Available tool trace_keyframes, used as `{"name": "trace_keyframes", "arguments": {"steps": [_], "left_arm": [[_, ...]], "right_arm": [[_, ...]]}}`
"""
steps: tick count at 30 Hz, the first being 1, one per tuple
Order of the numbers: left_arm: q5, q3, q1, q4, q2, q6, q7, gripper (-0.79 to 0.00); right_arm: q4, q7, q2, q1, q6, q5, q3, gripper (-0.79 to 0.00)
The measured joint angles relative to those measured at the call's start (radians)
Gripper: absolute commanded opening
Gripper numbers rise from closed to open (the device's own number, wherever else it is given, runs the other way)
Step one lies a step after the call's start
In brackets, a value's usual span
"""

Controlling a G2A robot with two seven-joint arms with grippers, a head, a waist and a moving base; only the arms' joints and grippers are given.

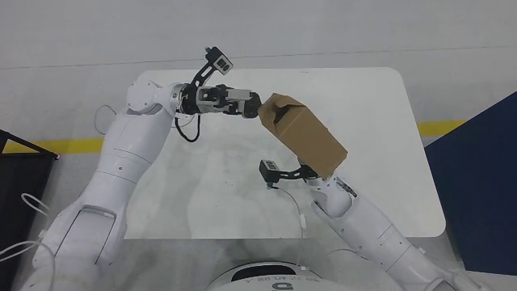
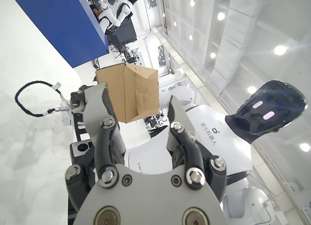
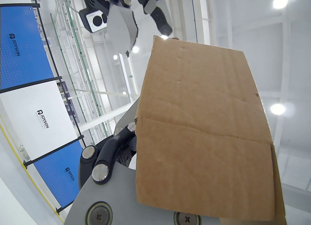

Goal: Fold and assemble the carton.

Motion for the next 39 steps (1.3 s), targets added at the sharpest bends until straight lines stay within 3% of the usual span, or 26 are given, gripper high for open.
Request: {"name": "trace_keyframes", "arguments": {"steps": [6,13,26,39], "left_arm": [[0.038,-0.024,0.029,-0.038,0.011,-0.012,0.012,-0.191],[0.15,0.005,0.008,-0.071,0.007,-0.029,0.089,-0.406],[0.155,0.037,-0.015,-0.098,-0.003,-0.023,0.09,-0.397],[0.295,0.042,-0.019,-0.159,0.007,0.002,0.136,-0.394]], "right_arm": [[0.01,-0.002,0.002,0.004,0.0,0.0,-0.007,-0.785],[0.016,-0.001,0.001,0.013,0.0,0.0,-0.018,-0.785],[0.021,0.011,0.006,0.005,0.0,0.0,-0.019,-0.785],[0.037,0.004,0.007,0.019,0.0,0.0,-0.031,-0.785]]}}
